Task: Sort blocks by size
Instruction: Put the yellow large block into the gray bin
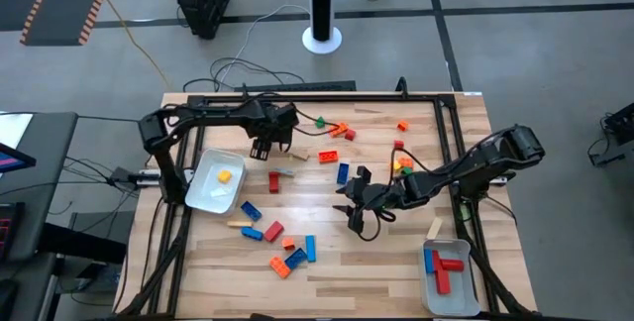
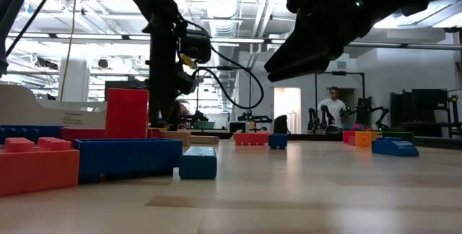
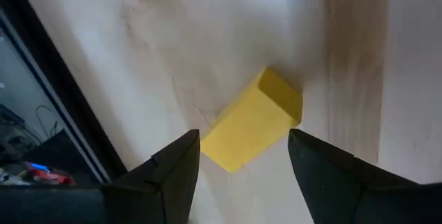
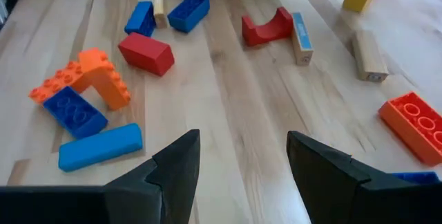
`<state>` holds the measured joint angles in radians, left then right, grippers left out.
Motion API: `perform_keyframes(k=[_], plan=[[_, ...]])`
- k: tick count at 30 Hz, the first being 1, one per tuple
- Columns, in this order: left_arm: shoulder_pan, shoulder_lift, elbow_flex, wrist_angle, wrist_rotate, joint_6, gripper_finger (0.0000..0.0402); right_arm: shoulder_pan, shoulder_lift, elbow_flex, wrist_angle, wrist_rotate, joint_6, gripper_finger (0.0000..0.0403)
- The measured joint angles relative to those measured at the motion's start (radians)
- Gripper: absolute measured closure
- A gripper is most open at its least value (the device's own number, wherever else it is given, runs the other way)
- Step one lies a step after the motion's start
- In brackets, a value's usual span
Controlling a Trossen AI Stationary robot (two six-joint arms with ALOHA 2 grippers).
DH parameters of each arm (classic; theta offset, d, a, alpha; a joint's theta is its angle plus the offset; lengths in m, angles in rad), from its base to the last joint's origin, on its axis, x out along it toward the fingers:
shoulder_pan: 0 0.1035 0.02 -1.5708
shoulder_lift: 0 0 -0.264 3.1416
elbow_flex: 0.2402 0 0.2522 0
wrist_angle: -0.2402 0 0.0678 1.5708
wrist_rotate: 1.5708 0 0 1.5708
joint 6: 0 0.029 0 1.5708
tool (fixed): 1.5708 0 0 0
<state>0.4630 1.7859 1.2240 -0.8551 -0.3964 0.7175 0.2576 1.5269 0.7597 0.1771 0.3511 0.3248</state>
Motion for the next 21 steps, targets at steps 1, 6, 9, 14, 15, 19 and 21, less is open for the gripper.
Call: perform_keyframes(k=[1, 6, 9, 14, 15, 19, 21], plan=[[0.008, 0.001, 0.0, -0.003, 0.009, 0.012, 0.0188, 0.0, -0.001, 0.0, 0.0, 0.0, 0.0, 0.0159], [0.036, 0.001, 0.0, -0.025, 0.086, 0.059, 0.0188, 0.0, -0.001, 0.0, 0.008, 0.0, 0.0, 0.0159], [0.046, 0.001, 0.0, -0.028, 0.118, 0.086, 0.0188, -0.002, -0.001, 0.0, 0.018, 0.0, -0.001, 0.0159], [0.051, 0.0, -0.034, 0.024, 0.132, 0.152, 0.0188, -0.005, -0.001, 0.0, 0.031, 0.0, -0.001, 0.0159], [0.051, 0.001, -0.039, 0.031, 0.127, 0.167, 0.0188, -0.004, -0.001, 0.0, 0.031, 0.0, -0.001, 0.0159], [0.05, 0.001, -0.045, 0.059, 0.114, 0.211, 0.0188, -0.002, -0.001, 0.0, 0.036, 0.0, -0.001, 0.0159], [0.05, 0.001, -0.046, 0.058, 0.114, 0.228, 0.0188, -0.002, -0.001, 0.0, 0.036, 0.0, -0.002, 0.0159]])
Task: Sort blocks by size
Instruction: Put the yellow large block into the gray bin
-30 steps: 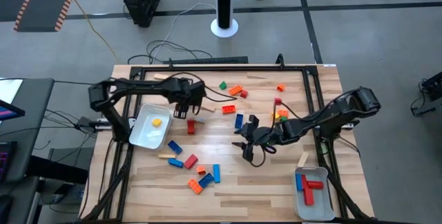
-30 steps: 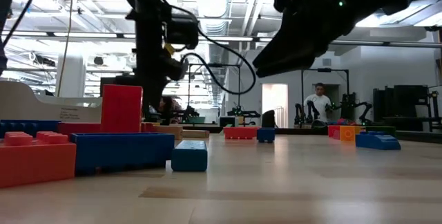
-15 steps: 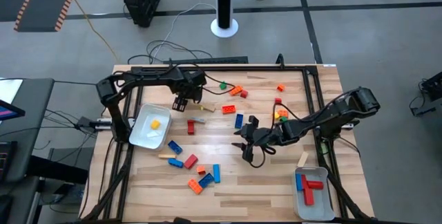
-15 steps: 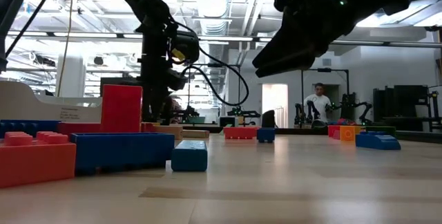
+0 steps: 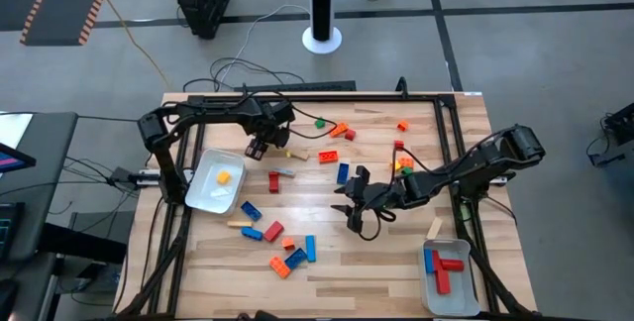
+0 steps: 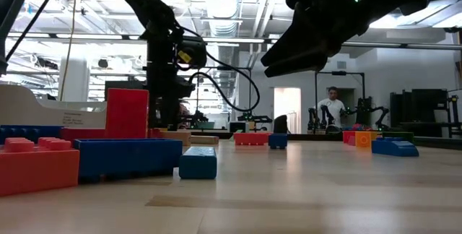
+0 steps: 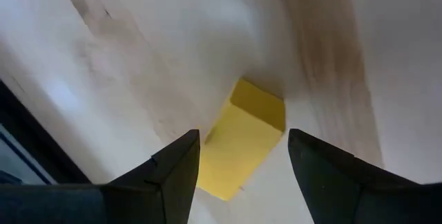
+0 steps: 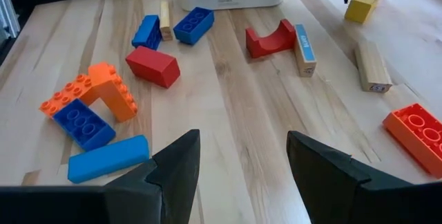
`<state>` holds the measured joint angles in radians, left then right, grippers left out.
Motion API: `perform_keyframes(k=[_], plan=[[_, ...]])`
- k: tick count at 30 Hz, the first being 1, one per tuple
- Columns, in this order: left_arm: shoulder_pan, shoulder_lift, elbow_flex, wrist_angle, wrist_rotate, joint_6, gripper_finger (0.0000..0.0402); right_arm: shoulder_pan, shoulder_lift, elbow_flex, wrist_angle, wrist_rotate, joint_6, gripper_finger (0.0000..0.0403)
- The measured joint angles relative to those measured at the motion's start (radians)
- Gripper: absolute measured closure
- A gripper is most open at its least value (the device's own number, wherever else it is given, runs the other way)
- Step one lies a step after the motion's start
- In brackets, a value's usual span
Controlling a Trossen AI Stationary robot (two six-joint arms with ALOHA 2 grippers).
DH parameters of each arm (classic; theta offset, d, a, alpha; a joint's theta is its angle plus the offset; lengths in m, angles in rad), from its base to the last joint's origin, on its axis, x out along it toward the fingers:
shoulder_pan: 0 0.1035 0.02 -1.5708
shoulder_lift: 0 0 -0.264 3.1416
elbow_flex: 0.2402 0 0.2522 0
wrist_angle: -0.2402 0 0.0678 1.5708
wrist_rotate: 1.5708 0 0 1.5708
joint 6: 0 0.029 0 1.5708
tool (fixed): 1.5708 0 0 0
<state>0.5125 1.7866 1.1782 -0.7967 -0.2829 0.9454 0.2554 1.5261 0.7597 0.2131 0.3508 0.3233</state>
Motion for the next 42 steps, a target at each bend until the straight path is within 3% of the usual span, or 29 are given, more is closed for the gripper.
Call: perform_keyframes(k=[12, 20, 25, 29, 32, 38, 42], plan=[[0.006, 0.018, -0.002, -0.008, 0.047, 0.038, 0.017, 0.001, 0.0, 0.0, -0.002, -0.005, -0.002, 0.0159], [0.005, 0.09, 0.001, 0.001, -0.066, 0.057, 0.0161, 0.007, 0.0, 0.0, 0.002, -0.008, -0.004, 0.0159], [-0.015, 0.109, 0.002, 0.0, -0.128, 0.073, 0.0188, 0.006, 0.0, 0.0, 0.003, -0.008, -0.007, 0.0159], [-0.038, 0.111, 0.004, -0.009, -0.187, 0.086, 0.0241, 0.006, 0.0, 0.0, 0.002, -0.008, -0.008, 0.0159], [-0.055, 0.114, 0.025, -0.04, -0.219, 0.047, 0.0277, 0.006, 0.0, 0.0, 0.0, -0.008, -0.008, 0.0159], [-0.1, 0.113, 0.12, -0.214, -0.206, -0.133, 0.0277, 0.006, -0.001, 0.0, -0.024, -0.008, 0.007, 0.0159], [-0.14, 0.084, 0.199, -0.34, -0.118, -0.267, 0.0277, 0.006, -0.011, 0.0, -0.055, -0.008, 0.034, 0.0159]])
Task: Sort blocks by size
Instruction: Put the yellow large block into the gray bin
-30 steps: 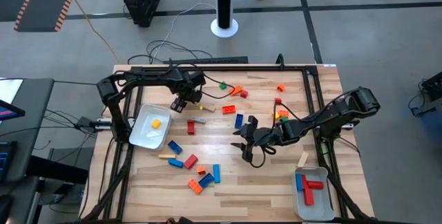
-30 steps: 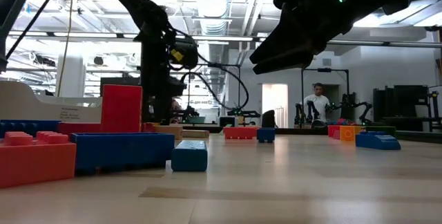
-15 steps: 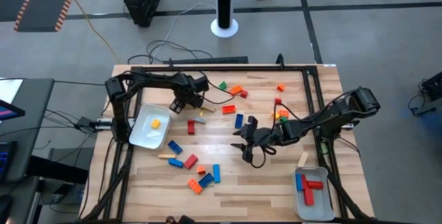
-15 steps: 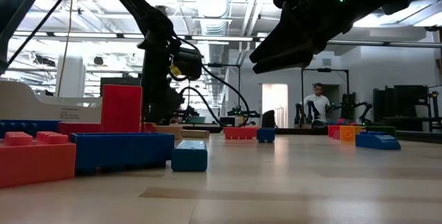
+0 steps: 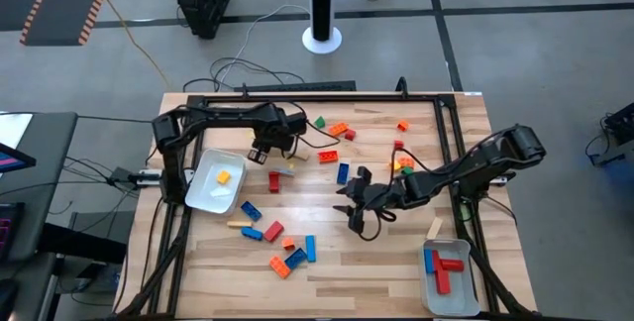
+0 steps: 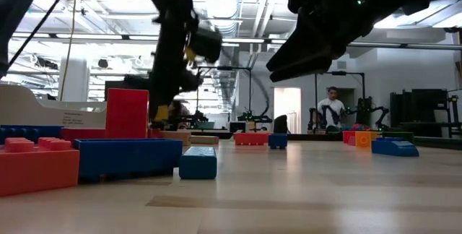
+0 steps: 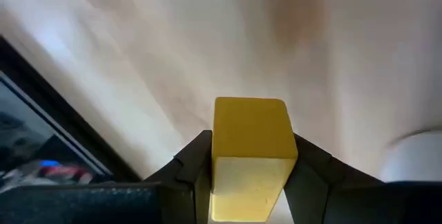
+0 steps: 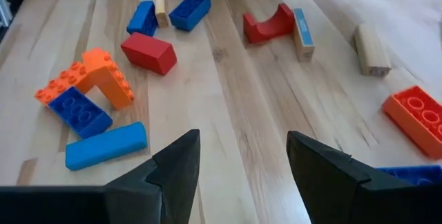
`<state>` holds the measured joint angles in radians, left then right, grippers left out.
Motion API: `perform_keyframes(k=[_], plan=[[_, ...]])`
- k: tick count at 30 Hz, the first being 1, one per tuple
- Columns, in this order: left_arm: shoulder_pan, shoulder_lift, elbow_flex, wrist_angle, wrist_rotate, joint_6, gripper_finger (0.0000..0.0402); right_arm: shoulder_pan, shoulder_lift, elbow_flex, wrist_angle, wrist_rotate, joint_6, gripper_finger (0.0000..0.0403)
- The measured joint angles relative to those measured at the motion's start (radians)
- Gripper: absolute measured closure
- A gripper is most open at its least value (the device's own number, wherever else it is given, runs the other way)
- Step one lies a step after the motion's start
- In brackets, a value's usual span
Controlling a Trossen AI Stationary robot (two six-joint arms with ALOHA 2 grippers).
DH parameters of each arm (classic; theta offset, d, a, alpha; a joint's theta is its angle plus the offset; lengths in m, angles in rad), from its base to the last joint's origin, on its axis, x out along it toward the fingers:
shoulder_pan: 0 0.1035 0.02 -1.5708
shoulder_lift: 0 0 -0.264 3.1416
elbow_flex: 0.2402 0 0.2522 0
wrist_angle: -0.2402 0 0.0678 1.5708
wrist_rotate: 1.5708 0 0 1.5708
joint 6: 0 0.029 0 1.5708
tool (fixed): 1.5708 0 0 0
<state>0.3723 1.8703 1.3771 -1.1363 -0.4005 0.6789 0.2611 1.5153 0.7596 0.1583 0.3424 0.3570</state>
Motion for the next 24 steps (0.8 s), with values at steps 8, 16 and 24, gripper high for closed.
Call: perform_keyframes(k=[8, 16, 24], plan=[[-0.09, -0.239, 0.041, -0.096, 0.186, -0.246, 0.0277, 0.015, -0.076, -0.001, -0.053, 0.0, 0.005, 0.0159], [-0.152, -0.487, -0.031, -0.132, 0.223, -0.514, 0.0277, 0.063, -0.145, 0.0, -0.042, 0.0, -0.086, 0.0159], [-0.301, -0.659, -0.293, 0.185, 0.223, -0.728, 0.0277, 0.039, -0.095, 0.0, 0.007, 0.0, -0.093, 0.0159]])
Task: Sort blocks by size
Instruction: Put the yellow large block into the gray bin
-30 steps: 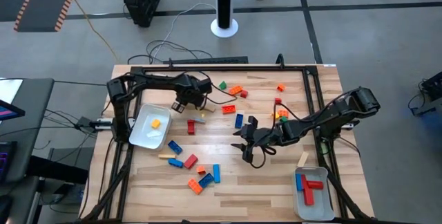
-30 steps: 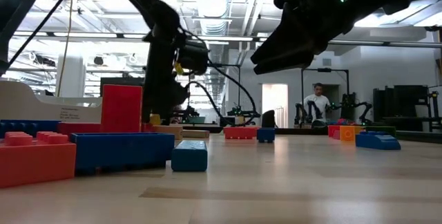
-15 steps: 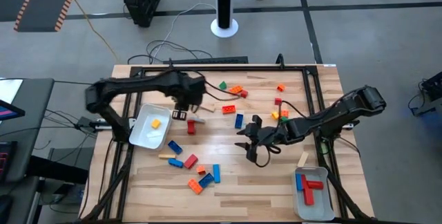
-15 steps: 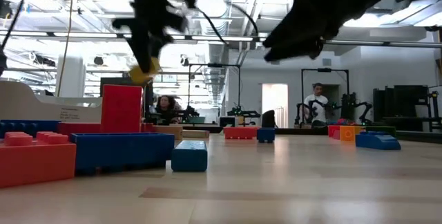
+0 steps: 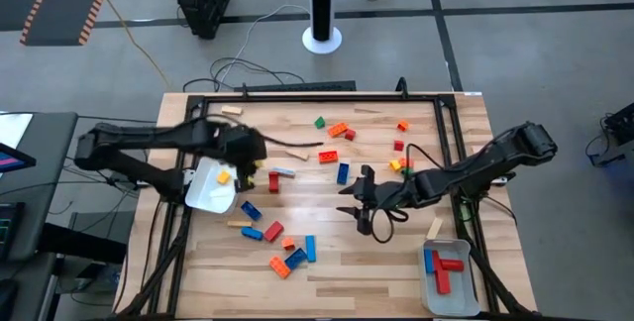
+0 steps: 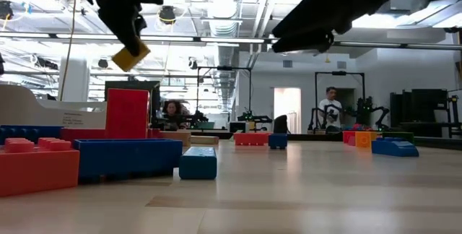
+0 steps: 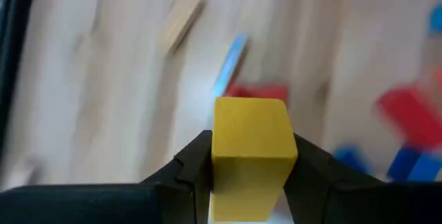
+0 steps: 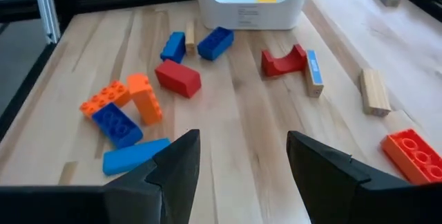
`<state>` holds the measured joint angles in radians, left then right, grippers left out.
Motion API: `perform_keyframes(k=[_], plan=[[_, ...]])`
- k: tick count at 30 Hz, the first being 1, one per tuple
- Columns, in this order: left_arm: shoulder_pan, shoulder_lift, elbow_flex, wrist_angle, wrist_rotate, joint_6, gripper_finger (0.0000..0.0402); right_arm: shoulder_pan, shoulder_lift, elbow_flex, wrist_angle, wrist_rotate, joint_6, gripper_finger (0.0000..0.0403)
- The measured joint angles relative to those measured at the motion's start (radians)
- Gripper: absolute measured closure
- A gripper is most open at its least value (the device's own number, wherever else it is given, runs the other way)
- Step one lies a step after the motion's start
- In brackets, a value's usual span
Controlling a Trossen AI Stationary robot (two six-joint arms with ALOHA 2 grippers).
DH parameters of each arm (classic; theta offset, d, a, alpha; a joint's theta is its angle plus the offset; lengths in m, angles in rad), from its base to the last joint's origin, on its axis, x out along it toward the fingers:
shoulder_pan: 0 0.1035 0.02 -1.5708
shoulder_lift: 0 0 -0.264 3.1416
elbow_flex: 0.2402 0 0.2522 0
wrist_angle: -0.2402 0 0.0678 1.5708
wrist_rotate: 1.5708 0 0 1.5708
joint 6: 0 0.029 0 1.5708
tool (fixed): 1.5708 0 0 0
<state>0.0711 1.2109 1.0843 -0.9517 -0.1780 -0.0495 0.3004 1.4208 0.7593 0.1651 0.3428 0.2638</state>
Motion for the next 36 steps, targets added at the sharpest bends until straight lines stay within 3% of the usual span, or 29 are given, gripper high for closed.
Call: perform_keyframes(k=[7, 15, 19, 23, 36], plan=[[-0.141, -0.086, -0.268, 0.606, -0.062, -0.075, 0.0277, -0.016, 0.139, 0.0, 0.202, 0.001, -0.013, 0.0159], [-0.186, -0.064, -0.399, 1.132, -0.081, -0.016, 0.0276, -0.08, 0.23, 0.069, 0.263, 0.002, -0.165, 0.0158], [-0.203, -0.057, -0.415, 1.296, -0.061, 0.016, 0.0274, -0.104, 0.237, 0.117, 0.253, 0.001, -0.239, 0.0149], [-0.234, -0.041, -0.419, 1.339, -0.061, 0.045, 0.0273, -0.114, 0.236, 0.145, 0.257, 0.001, -0.255, 0.0134], [-0.261, 0.136, -0.418, 1.627, -0.061, 0.135, 0.0271, -0.111, 0.236, 0.159, 0.303, 0.0, -0.294, 0.011]])
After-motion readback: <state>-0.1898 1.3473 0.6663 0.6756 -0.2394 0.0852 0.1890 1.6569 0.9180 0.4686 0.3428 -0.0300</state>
